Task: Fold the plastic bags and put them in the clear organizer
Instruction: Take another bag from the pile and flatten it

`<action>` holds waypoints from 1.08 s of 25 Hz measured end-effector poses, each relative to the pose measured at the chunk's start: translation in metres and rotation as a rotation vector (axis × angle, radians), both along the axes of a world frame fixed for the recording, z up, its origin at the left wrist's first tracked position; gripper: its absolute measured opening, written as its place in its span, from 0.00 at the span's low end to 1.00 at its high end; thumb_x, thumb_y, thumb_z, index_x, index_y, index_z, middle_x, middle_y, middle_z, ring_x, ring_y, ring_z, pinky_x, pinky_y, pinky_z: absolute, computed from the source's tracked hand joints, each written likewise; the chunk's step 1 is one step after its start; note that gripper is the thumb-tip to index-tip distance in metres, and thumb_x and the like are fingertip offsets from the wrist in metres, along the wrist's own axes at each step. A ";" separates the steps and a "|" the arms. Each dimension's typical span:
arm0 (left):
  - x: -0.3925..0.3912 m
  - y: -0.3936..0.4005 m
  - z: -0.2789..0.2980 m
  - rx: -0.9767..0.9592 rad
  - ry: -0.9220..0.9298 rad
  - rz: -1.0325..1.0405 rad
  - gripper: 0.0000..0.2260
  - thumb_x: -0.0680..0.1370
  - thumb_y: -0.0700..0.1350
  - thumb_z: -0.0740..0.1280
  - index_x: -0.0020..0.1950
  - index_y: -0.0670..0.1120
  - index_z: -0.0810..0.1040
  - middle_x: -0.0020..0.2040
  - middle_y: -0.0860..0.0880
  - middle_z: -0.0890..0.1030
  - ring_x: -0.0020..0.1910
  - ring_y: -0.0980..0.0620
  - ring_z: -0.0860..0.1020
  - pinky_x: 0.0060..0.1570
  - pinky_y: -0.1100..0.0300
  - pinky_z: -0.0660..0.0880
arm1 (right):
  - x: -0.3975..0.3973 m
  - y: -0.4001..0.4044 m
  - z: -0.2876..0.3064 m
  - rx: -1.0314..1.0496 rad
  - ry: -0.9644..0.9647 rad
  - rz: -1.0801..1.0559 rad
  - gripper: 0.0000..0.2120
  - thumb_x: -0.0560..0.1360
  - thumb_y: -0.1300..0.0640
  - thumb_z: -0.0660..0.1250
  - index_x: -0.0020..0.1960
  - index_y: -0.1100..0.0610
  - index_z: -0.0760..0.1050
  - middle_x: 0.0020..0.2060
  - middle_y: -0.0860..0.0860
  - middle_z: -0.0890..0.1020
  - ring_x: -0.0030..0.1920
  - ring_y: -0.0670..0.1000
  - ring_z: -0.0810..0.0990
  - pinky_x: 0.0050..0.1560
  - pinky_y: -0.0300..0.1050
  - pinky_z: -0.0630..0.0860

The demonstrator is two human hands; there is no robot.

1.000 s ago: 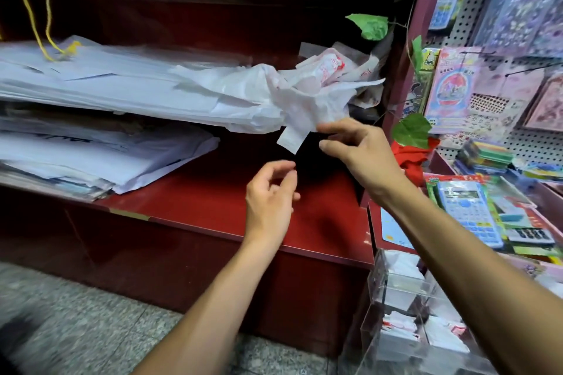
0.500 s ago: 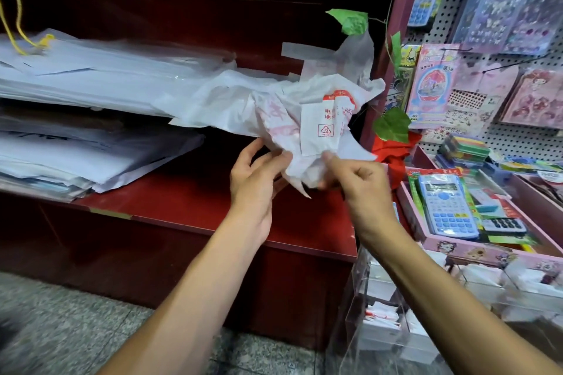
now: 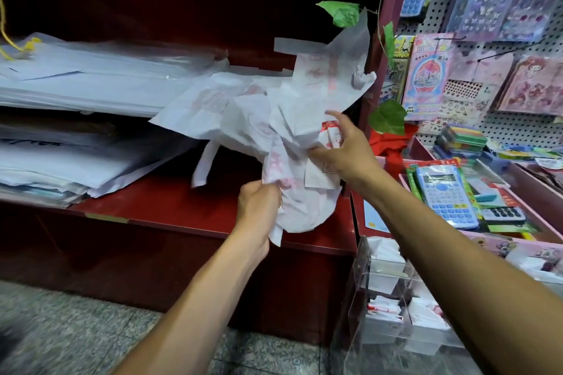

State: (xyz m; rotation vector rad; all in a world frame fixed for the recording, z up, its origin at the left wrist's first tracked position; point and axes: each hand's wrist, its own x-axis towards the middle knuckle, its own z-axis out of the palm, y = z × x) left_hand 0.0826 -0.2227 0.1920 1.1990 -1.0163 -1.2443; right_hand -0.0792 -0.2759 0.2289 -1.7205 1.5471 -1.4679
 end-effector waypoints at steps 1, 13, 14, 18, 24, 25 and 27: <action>0.002 0.000 -0.004 0.022 -0.028 0.005 0.13 0.73 0.31 0.60 0.31 0.45 0.70 0.24 0.54 0.73 0.24 0.57 0.72 0.23 0.68 0.66 | 0.000 -0.002 -0.005 -0.014 -0.023 -0.029 0.20 0.68 0.62 0.74 0.55 0.45 0.79 0.45 0.46 0.84 0.43 0.45 0.79 0.45 0.42 0.76; 0.040 -0.019 -0.057 0.271 -0.144 0.229 0.15 0.70 0.50 0.64 0.49 0.41 0.80 0.37 0.45 0.81 0.37 0.42 0.79 0.38 0.54 0.75 | -0.047 0.031 -0.043 0.029 -0.312 -0.399 0.06 0.69 0.56 0.71 0.46 0.56 0.82 0.39 0.51 0.80 0.37 0.51 0.77 0.41 0.47 0.74; 0.043 -0.020 -0.059 0.280 -0.125 0.250 0.14 0.72 0.51 0.65 0.47 0.41 0.79 0.36 0.44 0.81 0.36 0.42 0.79 0.36 0.54 0.75 | -0.047 0.035 -0.037 -0.067 -0.117 -0.425 0.06 0.69 0.55 0.72 0.46 0.53 0.81 0.45 0.52 0.80 0.44 0.54 0.78 0.46 0.49 0.75; 0.048 -0.022 -0.065 0.284 -0.139 0.294 0.11 0.72 0.49 0.67 0.44 0.41 0.80 0.36 0.44 0.82 0.38 0.41 0.82 0.44 0.49 0.80 | -0.042 0.025 -0.006 -0.373 0.714 -0.377 0.10 0.65 0.57 0.73 0.47 0.55 0.82 0.71 0.56 0.70 0.69 0.62 0.67 0.60 0.57 0.66; 0.050 -0.026 -0.069 0.220 -0.155 0.271 0.09 0.73 0.48 0.68 0.38 0.43 0.79 0.31 0.47 0.79 0.35 0.44 0.79 0.43 0.49 0.78 | -0.021 -0.027 0.020 -0.036 1.043 -0.262 0.15 0.71 0.60 0.70 0.57 0.60 0.75 0.72 0.58 0.64 0.72 0.63 0.61 0.67 0.66 0.65; 0.051 -0.026 -0.070 0.215 -0.159 0.257 0.09 0.73 0.48 0.68 0.39 0.43 0.80 0.33 0.47 0.80 0.37 0.43 0.80 0.44 0.49 0.78 | -0.018 -0.032 0.023 -0.052 1.004 -0.238 0.17 0.71 0.62 0.68 0.58 0.61 0.72 0.67 0.59 0.68 0.66 0.63 0.68 0.58 0.63 0.71; 0.052 -0.028 -0.073 0.207 -0.154 0.232 0.09 0.72 0.49 0.68 0.41 0.44 0.81 0.36 0.47 0.82 0.40 0.43 0.82 0.46 0.48 0.79 | -0.013 -0.039 0.026 -0.132 0.873 -0.206 0.20 0.71 0.63 0.68 0.62 0.60 0.67 0.58 0.59 0.72 0.51 0.64 0.75 0.40 0.54 0.69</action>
